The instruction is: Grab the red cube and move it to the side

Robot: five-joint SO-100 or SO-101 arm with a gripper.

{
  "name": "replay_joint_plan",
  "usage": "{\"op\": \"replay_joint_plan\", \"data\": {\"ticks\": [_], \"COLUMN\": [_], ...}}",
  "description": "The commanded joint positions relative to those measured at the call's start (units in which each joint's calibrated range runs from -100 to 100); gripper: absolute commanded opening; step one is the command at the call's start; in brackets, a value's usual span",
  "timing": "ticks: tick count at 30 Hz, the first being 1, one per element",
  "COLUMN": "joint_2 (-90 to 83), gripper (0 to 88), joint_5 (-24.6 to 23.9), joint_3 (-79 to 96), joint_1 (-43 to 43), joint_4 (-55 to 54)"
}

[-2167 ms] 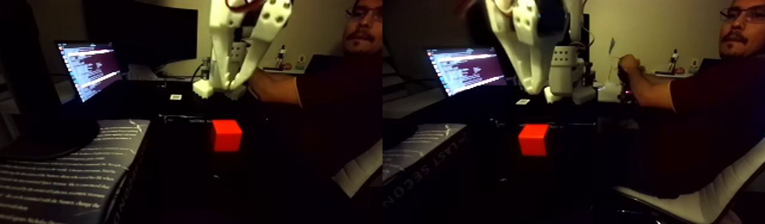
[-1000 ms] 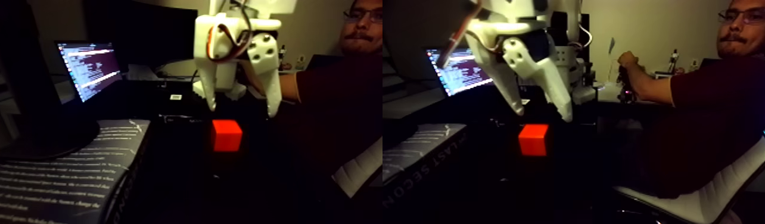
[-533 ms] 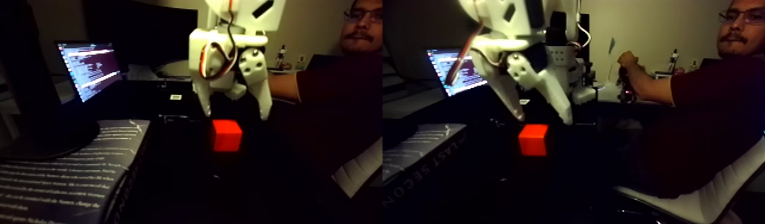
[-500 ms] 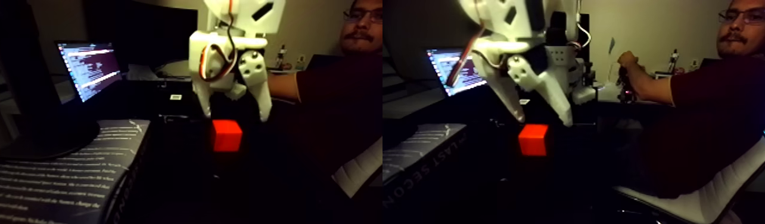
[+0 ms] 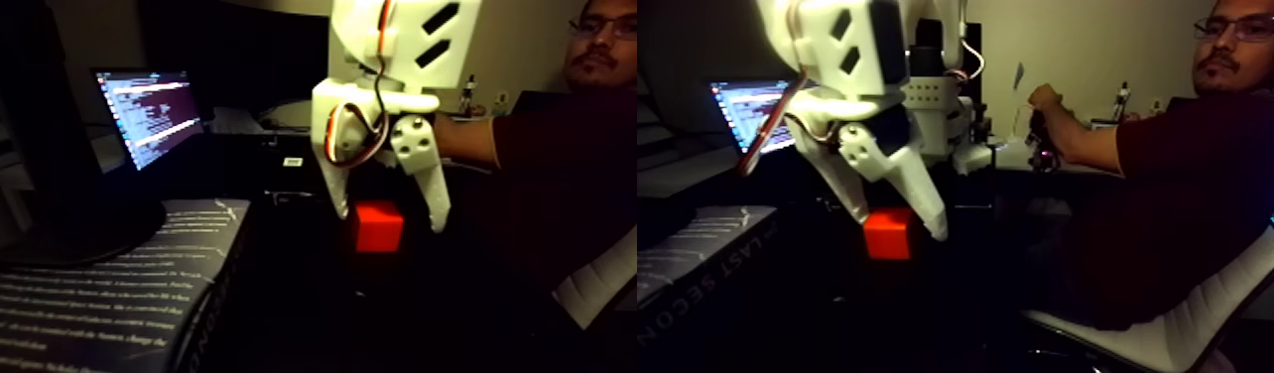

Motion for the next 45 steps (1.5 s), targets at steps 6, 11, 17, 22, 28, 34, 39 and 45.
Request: {"op": "replay_joint_plan", "data": {"ticks": [6,11,17,22,28,34,39,45], "joint_2": [1.4,1.3,1.1,0.8,0.7,0.6,-0.4,-4.9], "gripper": [35.1,35.1,26.6,4.2,1.9,1.9,2.3,2.5], "joint_5": [0.9,0.6,0.6,0.4,-0.2,-0.2,-1.6,-4.6], "joint_3": [-0.3,0.0,0.3,0.9,0.9,1.5,1.5,1.5], "joint_1": [-0.3,-0.3,-0.3,-0.4,-0.4,-0.4,-0.4,-0.5], "joint_4": [-0.6,-1.9,-1.9,-1.9,-1.9,-1.9,-1.8,-1.1]}}
